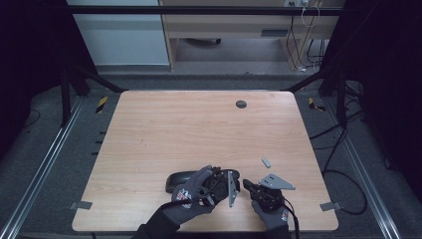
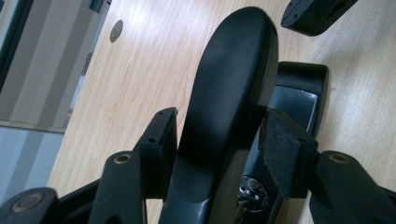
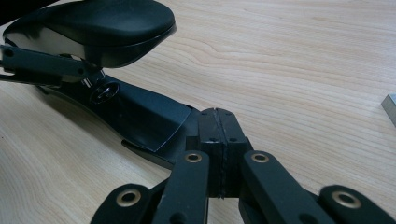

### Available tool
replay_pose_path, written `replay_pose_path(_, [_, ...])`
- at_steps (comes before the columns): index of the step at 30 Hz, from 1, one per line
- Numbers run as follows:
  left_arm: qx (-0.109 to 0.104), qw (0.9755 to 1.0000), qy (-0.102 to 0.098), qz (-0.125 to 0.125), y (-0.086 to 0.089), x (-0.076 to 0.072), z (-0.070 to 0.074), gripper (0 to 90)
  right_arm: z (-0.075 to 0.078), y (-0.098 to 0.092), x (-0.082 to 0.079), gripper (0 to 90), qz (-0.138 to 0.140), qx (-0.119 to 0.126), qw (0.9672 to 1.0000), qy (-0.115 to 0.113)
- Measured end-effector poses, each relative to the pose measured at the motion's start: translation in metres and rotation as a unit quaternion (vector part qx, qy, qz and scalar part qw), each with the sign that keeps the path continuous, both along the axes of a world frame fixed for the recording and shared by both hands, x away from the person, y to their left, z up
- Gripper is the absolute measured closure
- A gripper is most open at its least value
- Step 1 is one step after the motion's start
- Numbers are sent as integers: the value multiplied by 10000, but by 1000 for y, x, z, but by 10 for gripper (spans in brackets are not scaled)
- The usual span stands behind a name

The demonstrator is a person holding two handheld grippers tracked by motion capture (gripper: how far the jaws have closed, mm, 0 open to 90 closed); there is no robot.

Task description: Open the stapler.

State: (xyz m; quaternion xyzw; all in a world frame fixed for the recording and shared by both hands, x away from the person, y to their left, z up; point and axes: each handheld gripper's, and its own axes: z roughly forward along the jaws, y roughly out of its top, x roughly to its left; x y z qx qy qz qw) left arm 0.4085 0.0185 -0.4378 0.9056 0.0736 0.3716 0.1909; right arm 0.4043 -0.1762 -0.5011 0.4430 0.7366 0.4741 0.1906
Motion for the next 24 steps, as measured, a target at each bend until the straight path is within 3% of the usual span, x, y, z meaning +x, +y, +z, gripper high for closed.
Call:
replay_pose_path(9, [247,9996,-133,66,-5,4,-6,497,-5,9,2,900,45,-2,10000,73])
replay_pose_path(11, [254,9994,-213,66,-7,3,-8,503,-6,12,3,900,61,-15,9999,97])
replay_pose_path(24, [291,9992,-253,88,-14,5,-11,499,-7,23,5,900,125,13,9998,141])
